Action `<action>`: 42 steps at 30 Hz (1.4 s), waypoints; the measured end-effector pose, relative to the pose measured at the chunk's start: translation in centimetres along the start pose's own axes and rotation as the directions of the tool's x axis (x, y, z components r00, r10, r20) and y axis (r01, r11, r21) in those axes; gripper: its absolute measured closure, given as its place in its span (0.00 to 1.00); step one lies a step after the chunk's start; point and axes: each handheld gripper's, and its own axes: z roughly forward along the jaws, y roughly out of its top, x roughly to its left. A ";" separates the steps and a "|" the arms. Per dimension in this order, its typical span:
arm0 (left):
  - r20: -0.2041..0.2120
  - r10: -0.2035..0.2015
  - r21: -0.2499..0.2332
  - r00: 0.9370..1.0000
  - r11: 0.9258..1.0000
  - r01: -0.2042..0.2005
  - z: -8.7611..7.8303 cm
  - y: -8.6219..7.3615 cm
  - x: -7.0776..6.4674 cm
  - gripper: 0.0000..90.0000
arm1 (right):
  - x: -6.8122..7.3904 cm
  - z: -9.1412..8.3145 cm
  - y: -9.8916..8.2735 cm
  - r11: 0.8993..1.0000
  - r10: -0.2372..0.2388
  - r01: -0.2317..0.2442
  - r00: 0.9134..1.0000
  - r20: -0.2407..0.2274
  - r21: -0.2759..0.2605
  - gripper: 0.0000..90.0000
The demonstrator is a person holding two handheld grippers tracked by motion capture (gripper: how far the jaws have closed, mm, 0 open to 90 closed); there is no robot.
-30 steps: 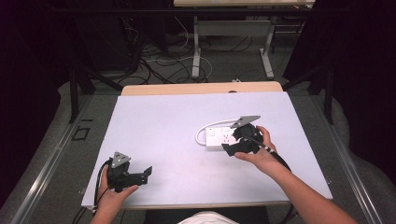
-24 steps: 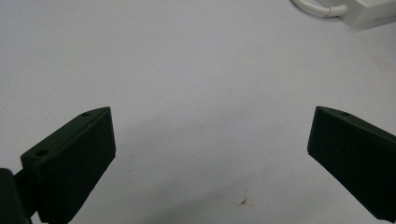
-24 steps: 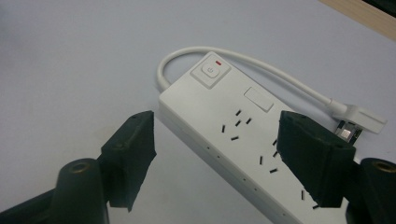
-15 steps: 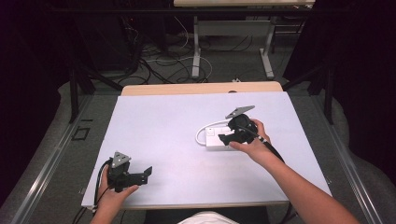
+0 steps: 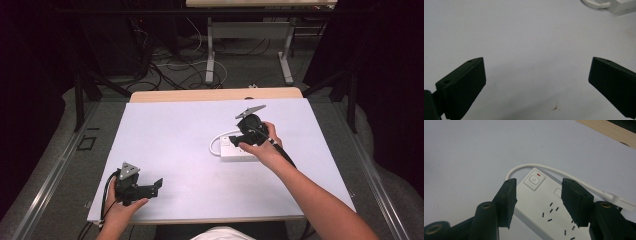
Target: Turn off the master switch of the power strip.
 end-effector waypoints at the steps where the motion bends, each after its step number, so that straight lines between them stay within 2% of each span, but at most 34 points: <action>1: 0.000 0.000 0.001 1.000 1.000 0.000 0.0 0.0 0.0 0.01 | 0.0 0.1 0.1 1.000 0.001 -0.001 1.000 -0.005 0.006 0.52; 13: 0.000 -0.002 0.000 1.000 1.000 0.002 0.0 0.0 0.1 0.01 | 0.2 1.6 1.7 0.996 0.082 -0.082 0.997 -0.004 0.035 0.54; 18: 0.001 -0.001 0.004 1.000 1.000 0.001 0.0 0.0 0.1 0.02 | -0.1 2.4 2.0 0.992 0.113 -0.112 0.993 -0.019 0.057 0.57; 32: 0.004 0.001 0.010 1.000 1.000 -0.001 0.1 0.0 0.2 0.02 | 0.2 4.3 2.5 0.990 0.121 -0.120 0.993 -0.005 0.076 0.68; 36: 0.003 0.001 0.009 1.000 1.000 -0.001 0.1 0.0 0.2 0.02 | 0.3 4.9 2.6 0.988 0.121 -0.121 0.993 0.010 0.093 0.75; 42: 0.000 -0.002 0.003 1.000 1.000 0.002 0.1 -0.1 0.2 0.02 | 0.3 5.5 2.6 0.986 0.131 -0.131 0.991 0.006 0.104 0.82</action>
